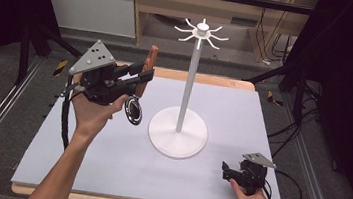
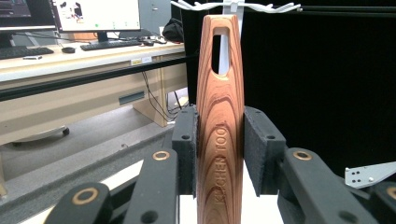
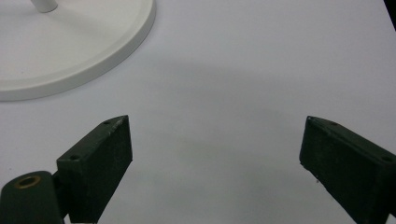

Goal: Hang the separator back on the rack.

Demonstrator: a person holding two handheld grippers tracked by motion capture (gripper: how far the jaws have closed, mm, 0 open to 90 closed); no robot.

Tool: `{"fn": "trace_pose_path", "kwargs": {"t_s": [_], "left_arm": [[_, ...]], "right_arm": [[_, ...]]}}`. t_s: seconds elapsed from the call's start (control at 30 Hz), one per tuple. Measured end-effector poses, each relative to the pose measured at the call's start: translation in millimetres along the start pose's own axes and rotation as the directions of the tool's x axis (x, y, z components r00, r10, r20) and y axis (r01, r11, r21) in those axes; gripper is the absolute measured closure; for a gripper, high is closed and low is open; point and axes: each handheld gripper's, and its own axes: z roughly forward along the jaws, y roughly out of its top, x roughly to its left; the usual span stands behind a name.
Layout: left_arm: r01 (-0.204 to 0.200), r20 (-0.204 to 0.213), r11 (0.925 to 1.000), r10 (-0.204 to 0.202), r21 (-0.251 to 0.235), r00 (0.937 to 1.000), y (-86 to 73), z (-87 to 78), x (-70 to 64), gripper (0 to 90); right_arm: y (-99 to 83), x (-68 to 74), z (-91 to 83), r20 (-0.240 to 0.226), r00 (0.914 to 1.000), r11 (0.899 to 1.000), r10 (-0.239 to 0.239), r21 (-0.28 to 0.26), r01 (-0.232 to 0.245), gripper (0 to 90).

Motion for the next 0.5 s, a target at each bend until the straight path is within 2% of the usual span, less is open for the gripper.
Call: {"fn": "trace_pose_path", "kwargs": {"t_s": [0.17, 0.5], "left_arm": [[0.005, 0.002, 0.9998, -0.005, -0.018, 1.0, 6.5, 2.0, 0.6, 67.2], [-0.013, 0.003, 0.9997, 0.013, -0.022, 0.9999, 16.5, 7.5, -3.8, 67.2]], "right_arm": [[0.4, -0.4, 0.1, -0.001, 1.0, 1.0, 0.0, 0.0, 0.0, 9.7], [0.0, 0.1, 0.1, 0.001, 1.0, 1.0, -0.006, 0.003, 0.006, 9.7]]}}
